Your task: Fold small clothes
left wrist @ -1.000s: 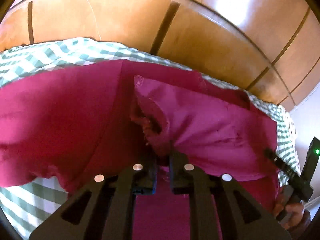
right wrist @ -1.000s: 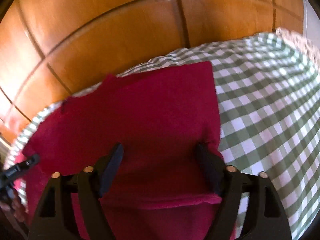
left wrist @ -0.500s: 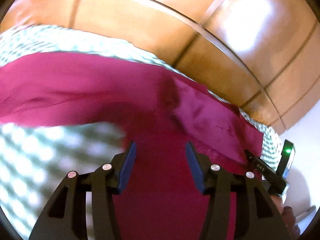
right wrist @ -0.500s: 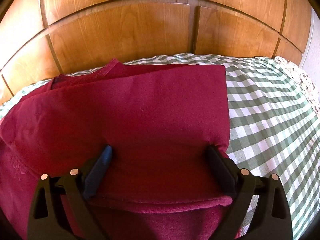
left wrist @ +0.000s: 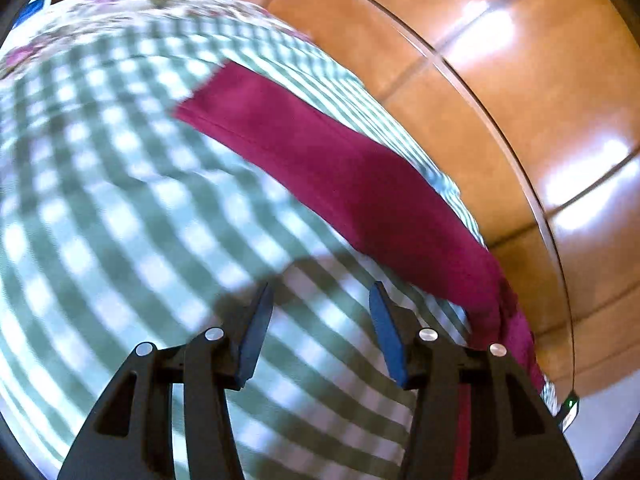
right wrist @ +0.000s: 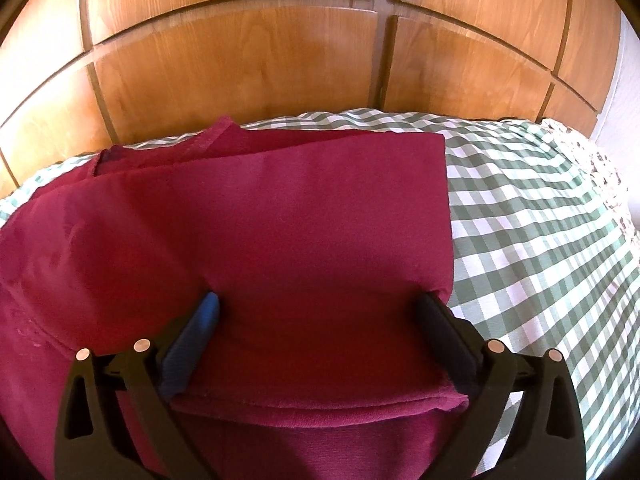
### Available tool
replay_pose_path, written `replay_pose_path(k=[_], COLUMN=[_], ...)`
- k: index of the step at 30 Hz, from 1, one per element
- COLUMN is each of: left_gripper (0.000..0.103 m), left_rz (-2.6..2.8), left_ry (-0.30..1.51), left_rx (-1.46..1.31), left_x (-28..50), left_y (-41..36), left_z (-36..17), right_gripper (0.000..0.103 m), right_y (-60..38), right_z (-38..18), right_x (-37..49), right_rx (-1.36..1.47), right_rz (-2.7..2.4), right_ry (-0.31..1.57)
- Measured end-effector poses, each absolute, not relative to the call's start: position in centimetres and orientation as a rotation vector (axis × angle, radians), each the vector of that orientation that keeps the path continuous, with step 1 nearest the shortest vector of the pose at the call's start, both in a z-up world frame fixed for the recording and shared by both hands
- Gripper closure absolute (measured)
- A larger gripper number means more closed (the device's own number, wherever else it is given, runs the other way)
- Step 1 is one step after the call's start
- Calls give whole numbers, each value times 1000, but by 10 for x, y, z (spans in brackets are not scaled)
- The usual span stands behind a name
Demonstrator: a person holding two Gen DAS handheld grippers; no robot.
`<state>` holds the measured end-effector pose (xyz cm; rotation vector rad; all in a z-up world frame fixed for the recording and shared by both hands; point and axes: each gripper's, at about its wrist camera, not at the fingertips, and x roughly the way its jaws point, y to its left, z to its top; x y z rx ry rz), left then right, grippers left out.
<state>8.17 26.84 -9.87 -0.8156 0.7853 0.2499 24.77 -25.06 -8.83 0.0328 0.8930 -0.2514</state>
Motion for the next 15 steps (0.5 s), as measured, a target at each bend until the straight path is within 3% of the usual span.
replay_pose_path(k=[7,15], left_gripper=[43,35], left_rz=[254,202], left_ry=[768,724], left_rx=[-930,-1018], left_x=[63,48], left_y=[306,319], left_z=[-106,-115], right_gripper=[4,4], right_y=[-235,-181], right_z=[-75,-58], right_x=[243,196], right_rx=[-70,20], right_rz=[-313,-89], right_ry=[901,892])
